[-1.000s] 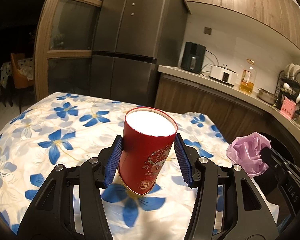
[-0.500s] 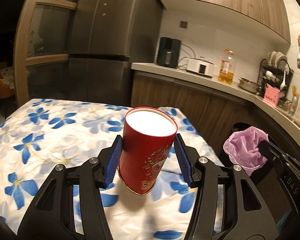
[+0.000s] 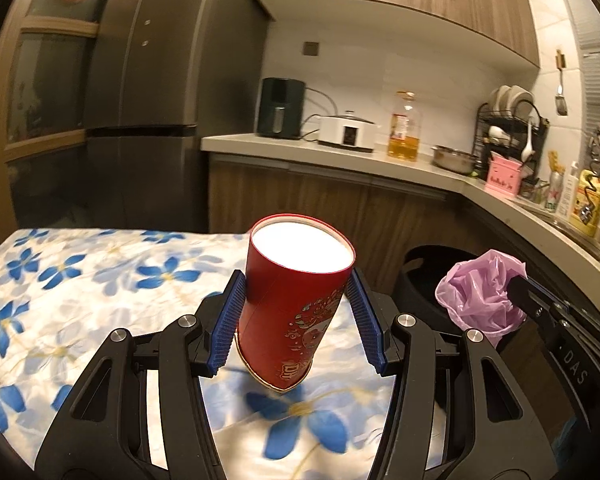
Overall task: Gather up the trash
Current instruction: 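Carry the red cup with the left tool while the right tool carries the pink bag over the bin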
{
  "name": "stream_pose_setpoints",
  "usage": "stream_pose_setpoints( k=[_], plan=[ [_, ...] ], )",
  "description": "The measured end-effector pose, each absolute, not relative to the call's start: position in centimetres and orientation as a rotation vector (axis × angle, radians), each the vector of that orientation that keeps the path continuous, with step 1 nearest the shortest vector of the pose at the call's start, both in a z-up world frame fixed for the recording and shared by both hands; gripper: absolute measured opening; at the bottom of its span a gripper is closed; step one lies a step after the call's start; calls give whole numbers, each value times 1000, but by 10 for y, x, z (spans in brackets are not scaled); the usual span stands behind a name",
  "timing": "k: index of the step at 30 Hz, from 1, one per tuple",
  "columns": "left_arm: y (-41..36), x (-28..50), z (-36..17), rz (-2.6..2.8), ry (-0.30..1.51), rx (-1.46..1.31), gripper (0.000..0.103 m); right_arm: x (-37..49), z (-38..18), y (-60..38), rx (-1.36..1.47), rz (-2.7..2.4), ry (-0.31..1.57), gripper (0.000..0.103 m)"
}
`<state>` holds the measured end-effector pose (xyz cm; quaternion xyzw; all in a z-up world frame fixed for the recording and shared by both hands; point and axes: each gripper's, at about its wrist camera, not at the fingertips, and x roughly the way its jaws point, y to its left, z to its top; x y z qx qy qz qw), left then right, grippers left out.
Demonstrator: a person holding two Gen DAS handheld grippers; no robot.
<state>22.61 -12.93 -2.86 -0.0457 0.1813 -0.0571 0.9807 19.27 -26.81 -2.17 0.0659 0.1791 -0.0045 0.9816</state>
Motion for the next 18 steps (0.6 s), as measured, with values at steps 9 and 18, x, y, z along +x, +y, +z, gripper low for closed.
stream_pose_setpoints(
  k=[9,18],
  plan=[
    [-183,247,-15,-228,337,-56,52,201,-10,-314,158,-115,323,3],
    [-236,271,-7,-343,306,-45,52,213,0,-354,172,-197,303,3]
  ],
)
